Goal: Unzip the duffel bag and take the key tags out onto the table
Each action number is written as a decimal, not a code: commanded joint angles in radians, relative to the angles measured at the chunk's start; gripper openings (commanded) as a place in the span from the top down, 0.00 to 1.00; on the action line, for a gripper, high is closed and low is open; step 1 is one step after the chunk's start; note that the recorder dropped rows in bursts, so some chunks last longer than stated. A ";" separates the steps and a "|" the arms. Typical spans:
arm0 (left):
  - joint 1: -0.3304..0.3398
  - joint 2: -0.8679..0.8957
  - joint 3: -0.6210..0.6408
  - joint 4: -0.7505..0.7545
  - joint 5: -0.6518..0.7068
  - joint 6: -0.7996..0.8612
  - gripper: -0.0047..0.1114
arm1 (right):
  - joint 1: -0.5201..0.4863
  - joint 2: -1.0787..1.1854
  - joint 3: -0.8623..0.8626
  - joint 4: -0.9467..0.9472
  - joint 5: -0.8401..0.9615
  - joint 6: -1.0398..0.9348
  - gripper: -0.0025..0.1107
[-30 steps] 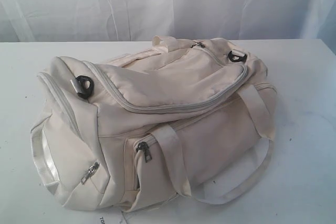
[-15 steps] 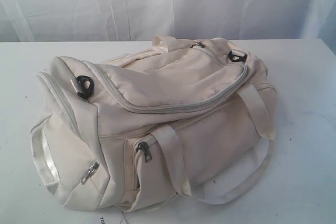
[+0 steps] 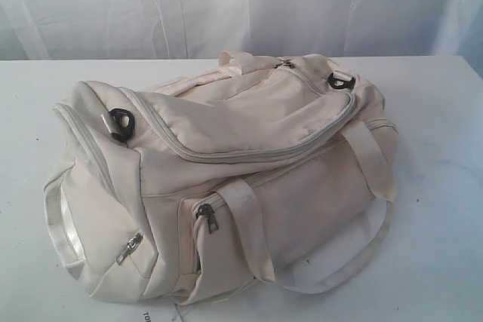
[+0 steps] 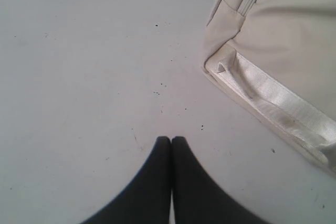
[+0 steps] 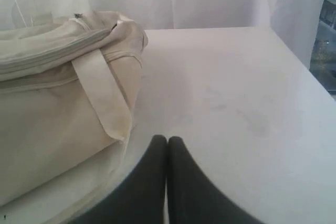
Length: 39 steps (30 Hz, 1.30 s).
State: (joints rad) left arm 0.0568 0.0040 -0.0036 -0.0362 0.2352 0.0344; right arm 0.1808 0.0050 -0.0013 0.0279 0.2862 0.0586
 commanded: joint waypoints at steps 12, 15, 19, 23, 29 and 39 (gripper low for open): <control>-0.001 -0.004 0.004 -0.006 -0.006 -0.005 0.96 | -0.002 -0.005 0.001 0.002 -0.231 -0.003 0.98; -0.001 -0.004 0.004 -0.006 -0.044 -0.005 0.96 | -0.002 -0.005 0.001 0.002 -0.231 -0.003 0.98; -0.001 -0.004 0.004 -0.006 -0.188 -0.005 0.96 | -0.002 -0.005 0.001 0.002 -0.231 -0.003 0.98; -0.001 -0.004 0.004 -0.006 -0.332 -0.005 0.96 | -0.002 -0.005 0.001 0.002 -0.265 -0.003 0.98; -0.001 -0.004 0.004 -0.006 -0.400 -0.005 0.96 | -0.002 -0.005 0.001 0.002 -0.344 -0.001 0.98; -0.001 -0.004 0.004 -0.006 -0.411 -0.005 0.96 | -0.002 -0.005 0.001 0.002 -0.515 -0.001 0.98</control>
State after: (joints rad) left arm 0.0568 0.0040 -0.0036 -0.0362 -0.1512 0.0344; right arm 0.1808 0.0050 -0.0013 0.0279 -0.1682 0.0586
